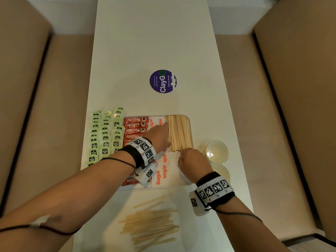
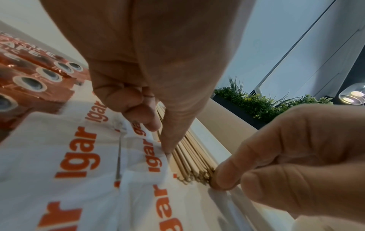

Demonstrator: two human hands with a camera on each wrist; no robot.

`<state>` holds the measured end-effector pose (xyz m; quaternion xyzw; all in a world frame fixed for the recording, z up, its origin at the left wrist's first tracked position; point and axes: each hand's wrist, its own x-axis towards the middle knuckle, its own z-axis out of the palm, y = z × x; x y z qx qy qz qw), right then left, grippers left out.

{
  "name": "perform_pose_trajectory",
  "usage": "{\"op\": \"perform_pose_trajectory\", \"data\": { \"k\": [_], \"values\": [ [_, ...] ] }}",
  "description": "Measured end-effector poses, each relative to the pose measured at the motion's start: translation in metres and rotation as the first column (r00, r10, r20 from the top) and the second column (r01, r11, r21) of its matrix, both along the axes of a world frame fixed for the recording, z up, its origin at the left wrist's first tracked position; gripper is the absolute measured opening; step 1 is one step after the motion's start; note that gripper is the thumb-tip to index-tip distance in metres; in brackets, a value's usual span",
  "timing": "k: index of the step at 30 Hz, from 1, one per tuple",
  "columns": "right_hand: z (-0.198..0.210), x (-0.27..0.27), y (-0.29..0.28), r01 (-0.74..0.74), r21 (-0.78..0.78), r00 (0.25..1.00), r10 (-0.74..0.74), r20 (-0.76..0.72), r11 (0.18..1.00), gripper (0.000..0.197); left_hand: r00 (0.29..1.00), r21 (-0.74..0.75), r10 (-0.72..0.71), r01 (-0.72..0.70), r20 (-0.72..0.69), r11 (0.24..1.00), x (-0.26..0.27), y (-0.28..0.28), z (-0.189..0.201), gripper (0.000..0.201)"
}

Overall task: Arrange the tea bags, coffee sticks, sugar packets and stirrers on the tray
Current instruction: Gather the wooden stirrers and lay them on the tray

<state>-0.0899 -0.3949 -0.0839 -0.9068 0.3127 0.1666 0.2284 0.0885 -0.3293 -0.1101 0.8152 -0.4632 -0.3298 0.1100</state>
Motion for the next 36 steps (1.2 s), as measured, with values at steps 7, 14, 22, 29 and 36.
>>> {"op": "perform_pose_trajectory", "data": {
  "k": [7, 14, 22, 29, 36],
  "values": [
    [-0.001, -0.007, -0.003, -0.051, -0.011, 0.999, 0.051, 0.000, 0.999, 0.024, 1.000, 0.008, -0.007, 0.007, -0.001, 1.000, 0.001, 0.002, -0.001, 0.042],
    [0.003, -0.003, 0.002, -0.125, -0.024, 0.992, 0.125, -0.002, 0.992, 0.026, 1.000, 0.010, -0.001, 0.001, -0.021, 1.000, 0.001, 0.001, -0.001, 0.044],
    [0.005, 0.006, 0.016, -0.232, -0.014, 0.971, 0.232, 0.063, 0.973, 0.028, 1.000, -0.004, 0.030, -0.030, -0.008, 1.000, -0.001, 0.003, -0.003, 0.049],
    [0.003, 0.005, 0.014, -0.226, 0.002, 0.973, 0.226, 0.053, 0.974, 0.029, 1.000, -0.001, 0.026, -0.026, -0.015, 1.000, -0.001, 0.001, -0.001, 0.046],
    [0.001, 0.006, 0.007, -0.186, -0.024, 0.979, 0.187, 0.081, 0.982, 0.030, 0.999, 0.015, 0.051, -0.051, -0.004, 0.999, -0.004, 0.011, 0.013, 0.044]
  ]
}}
